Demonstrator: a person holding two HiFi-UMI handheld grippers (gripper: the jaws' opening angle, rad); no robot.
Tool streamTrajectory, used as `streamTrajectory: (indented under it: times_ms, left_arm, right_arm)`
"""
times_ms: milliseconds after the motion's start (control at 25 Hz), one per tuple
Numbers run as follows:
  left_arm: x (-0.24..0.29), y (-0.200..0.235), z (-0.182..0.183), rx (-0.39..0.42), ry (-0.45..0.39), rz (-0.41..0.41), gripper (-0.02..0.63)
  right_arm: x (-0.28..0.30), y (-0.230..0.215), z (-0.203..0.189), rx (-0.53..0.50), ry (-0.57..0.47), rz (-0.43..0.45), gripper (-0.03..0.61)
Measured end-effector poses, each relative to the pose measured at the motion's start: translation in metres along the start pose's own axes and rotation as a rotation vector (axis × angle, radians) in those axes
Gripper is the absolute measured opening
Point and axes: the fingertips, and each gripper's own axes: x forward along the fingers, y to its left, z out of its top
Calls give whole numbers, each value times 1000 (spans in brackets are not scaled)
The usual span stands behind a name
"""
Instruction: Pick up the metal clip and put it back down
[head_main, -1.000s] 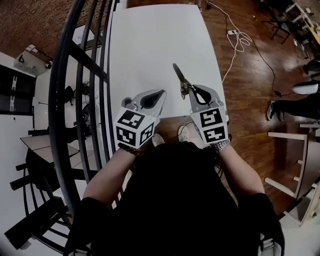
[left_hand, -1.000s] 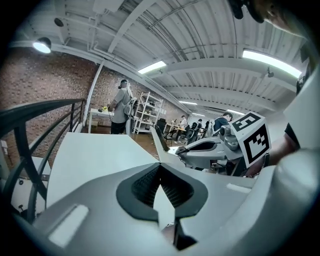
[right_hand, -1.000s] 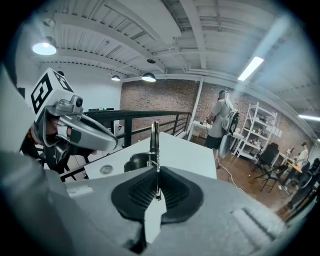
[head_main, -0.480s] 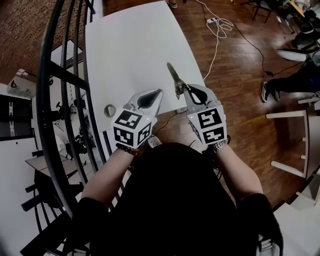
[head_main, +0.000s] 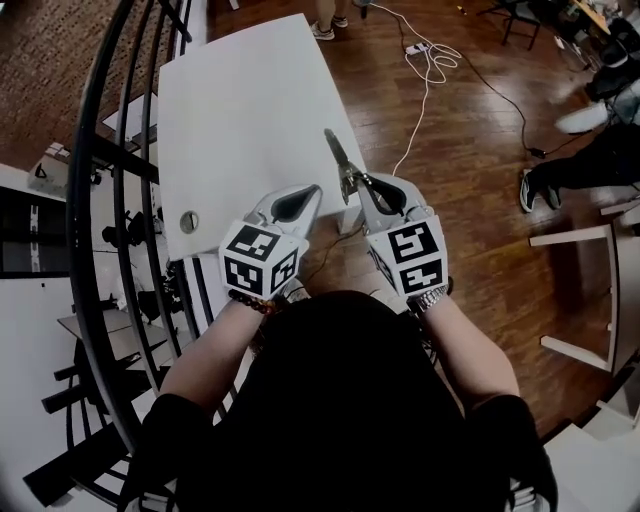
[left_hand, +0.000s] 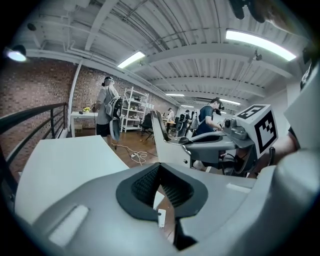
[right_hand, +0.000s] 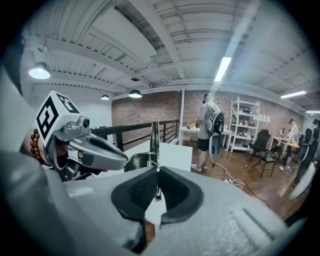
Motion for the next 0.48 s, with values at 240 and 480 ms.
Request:
streamTrajectory:
  times_ms: [240, 480]
  left_arm:
    - [25, -49, 3, 16, 2, 49, 17]
    - [42, -81, 8, 10, -10, 92, 17]
  right_arm:
    - [-37, -33, -17, 14, -31, 55, -6]
    - [-64, -55, -30, 32, -47, 106, -6]
